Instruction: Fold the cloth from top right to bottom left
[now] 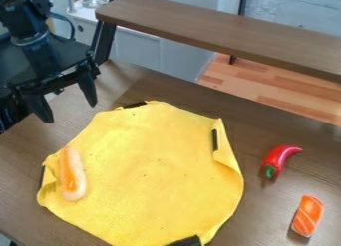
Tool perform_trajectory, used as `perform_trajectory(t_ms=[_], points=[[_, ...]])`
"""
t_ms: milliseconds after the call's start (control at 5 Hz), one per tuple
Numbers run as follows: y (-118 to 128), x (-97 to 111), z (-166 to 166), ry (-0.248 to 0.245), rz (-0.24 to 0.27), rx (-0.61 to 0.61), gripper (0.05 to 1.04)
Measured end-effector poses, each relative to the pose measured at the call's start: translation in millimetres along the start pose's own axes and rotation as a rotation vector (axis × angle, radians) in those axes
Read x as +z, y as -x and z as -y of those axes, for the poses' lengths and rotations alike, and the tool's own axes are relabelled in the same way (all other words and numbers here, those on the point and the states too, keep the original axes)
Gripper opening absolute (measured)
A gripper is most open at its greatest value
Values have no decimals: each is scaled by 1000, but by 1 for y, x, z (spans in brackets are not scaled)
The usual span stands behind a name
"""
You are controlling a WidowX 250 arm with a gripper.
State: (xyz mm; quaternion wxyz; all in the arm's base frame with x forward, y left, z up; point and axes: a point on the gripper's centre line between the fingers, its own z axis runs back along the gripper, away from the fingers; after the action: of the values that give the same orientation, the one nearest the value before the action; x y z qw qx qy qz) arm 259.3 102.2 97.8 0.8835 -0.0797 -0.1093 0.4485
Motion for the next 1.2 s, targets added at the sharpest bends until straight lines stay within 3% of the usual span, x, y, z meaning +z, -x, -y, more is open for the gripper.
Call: perform_trajectory(t_ms=[200,400,600,1000,1200], points=[[0,-3,2,1,-2,4,1000],[11,-68,33,-30,-60,-34,1000],[16,-89,72,9,36,-29,1000],[16,-115,144,54,113,-58,1000],[16,-123,167,50,122,-50,1000]])
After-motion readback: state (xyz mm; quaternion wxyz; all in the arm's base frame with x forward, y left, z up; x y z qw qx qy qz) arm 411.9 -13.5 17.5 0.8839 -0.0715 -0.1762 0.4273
